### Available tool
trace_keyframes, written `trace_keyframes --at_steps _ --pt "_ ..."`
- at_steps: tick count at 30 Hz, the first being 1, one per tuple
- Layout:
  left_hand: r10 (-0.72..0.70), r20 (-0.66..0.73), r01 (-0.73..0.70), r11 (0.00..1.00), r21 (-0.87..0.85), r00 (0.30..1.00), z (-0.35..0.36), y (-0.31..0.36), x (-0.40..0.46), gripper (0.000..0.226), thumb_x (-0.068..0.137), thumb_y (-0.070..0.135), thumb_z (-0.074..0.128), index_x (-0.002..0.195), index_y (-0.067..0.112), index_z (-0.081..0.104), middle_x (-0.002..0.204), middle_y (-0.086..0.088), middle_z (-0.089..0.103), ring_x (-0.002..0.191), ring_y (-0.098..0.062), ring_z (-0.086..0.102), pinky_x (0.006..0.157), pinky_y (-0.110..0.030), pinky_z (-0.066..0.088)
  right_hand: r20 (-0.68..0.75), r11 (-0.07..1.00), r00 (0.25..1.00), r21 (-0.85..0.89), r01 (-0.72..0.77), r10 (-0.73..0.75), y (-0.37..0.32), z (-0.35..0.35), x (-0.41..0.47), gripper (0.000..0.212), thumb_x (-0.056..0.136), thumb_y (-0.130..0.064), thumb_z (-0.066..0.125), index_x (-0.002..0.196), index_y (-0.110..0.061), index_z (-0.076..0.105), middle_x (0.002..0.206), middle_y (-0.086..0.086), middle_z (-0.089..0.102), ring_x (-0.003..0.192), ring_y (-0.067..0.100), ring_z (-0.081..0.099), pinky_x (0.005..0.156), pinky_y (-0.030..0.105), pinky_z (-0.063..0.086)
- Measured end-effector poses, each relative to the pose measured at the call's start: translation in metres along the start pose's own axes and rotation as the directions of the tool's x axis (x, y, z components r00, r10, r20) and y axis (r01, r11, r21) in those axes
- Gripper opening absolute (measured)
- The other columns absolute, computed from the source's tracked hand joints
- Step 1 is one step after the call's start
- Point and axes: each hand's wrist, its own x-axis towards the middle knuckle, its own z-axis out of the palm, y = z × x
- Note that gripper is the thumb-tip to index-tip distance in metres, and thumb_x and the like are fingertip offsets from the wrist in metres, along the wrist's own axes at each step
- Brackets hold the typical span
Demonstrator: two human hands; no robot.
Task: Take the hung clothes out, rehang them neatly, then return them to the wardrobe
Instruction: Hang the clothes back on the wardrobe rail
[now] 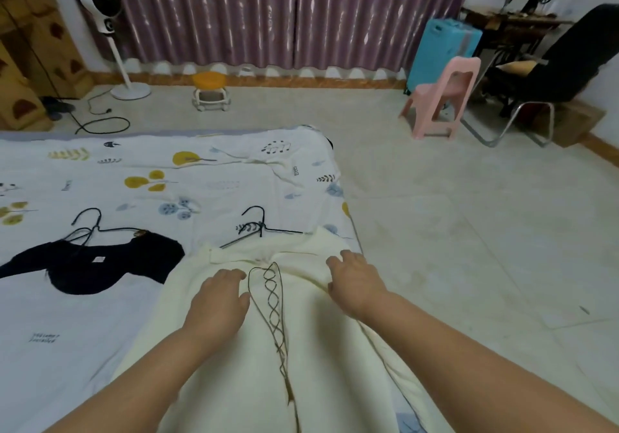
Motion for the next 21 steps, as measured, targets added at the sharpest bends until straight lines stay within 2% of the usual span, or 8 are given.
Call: trace_keyframes --at_steps 4,9,12,14,18,19,21 --pt "0.001 -0.027 0.001 0.998 0.061 1.0 0.033 -0.02 0.053 0.046 0.096 0.027 0.04 0.14 0.015 0.033 0.147 -0.004 0.032 0.133 -0.025 0.03 0.105 -0.035 0.03 -0.088 0.998 0.996 0.055 -0.001 0.005 0.0 0.035 0.064 0.04 0.095 -0.014 0.039 0.135 -0.009 0.036 0.139 0.014 0.034 0.127 0.03 0.032 0.099 0.037 0.031" --pt "-0.02 -0.058 0.029 0.987 0.157 0.998 0.076 -0.048 0.107 0.054 0.098 0.038 0.03 0.147 0.018 0.019 0.157 -0.007 0.009 0.143 -0.026 0.011 0.114 -0.039 0.016 -0.09 0.991 0.996 0.135 -0.008 0.02 0.001 0.074 0.131 0.039 0.098 -0.027 0.037 0.132 -0.008 0.037 0.134 0.012 0.038 0.127 0.027 0.033 0.099 0.037 0.031" --pt "0.002 0.002 -0.003 0.974 0.224 1.0 0.106 -0.063 0.123 0.057 0.099 0.045 0.019 0.149 0.022 0.004 0.158 -0.004 -0.002 0.145 -0.027 0.0 0.115 -0.043 0.007 -0.162 0.991 0.987 0.129 0.029 -0.008 0.003 0.094 0.161 0.042 0.098 -0.026 0.034 0.136 -0.009 0.034 0.136 0.01 0.037 0.129 0.025 0.032 0.102 0.038 0.03" --pt "0.004 0.011 -0.007 0.97 0.245 1.0 0.127 -0.073 0.127 0.058 0.098 0.047 0.015 0.148 0.026 -0.005 0.157 -0.001 -0.008 0.144 -0.025 -0.008 0.116 -0.043 0.002 -0.163 0.994 0.986 0.095 0.055 -0.039 0.004 0.103 0.178 0.048 0.099 -0.029 0.032 0.141 -0.008 0.027 0.144 0.012 0.031 0.135 0.025 0.026 0.108 0.042 0.027" --pt "0.014 -0.079 0.007 0.964 0.267 0.997 0.154 -0.083 0.129 0.06 0.096 0.049 0.013 0.147 0.029 -0.012 0.157 0.001 -0.013 0.144 -0.023 -0.013 0.115 -0.042 -0.005 -0.073 0.998 0.995 -0.005 0.062 -0.063 0.013 0.115 0.208 0.064 0.097 -0.042 0.034 0.149 -0.011 0.011 0.157 0.006 0.012 0.145 0.022 0.006 0.116 0.049 0.009" --pt "0.012 -0.092 0.013 0.964 0.265 0.996 0.157 -0.084 0.129 0.06 0.096 0.05 0.012 0.147 0.029 -0.012 0.157 0.001 -0.013 0.143 -0.023 -0.014 0.115 -0.042 -0.006 -0.054 0.998 0.997 0.004 0.059 -0.059 0.014 0.117 0.214 0.066 0.095 -0.045 0.037 0.148 -0.013 0.013 0.156 0.006 0.016 0.144 0.022 0.01 0.115 0.051 0.007" --pt "0.015 -0.101 0.013 0.962 0.272 0.995 0.159 -0.083 0.13 0.06 0.095 0.05 0.012 0.147 0.029 -0.012 0.157 0.001 -0.013 0.143 -0.023 -0.014 0.115 -0.042 -0.006 -0.041 0.998 0.999 0.046 0.031 -0.029 0.015 0.119 0.223 0.062 0.09 -0.048 0.046 0.14 -0.016 0.028 0.144 0.007 0.036 0.136 0.025 0.029 0.112 0.054 0.013"
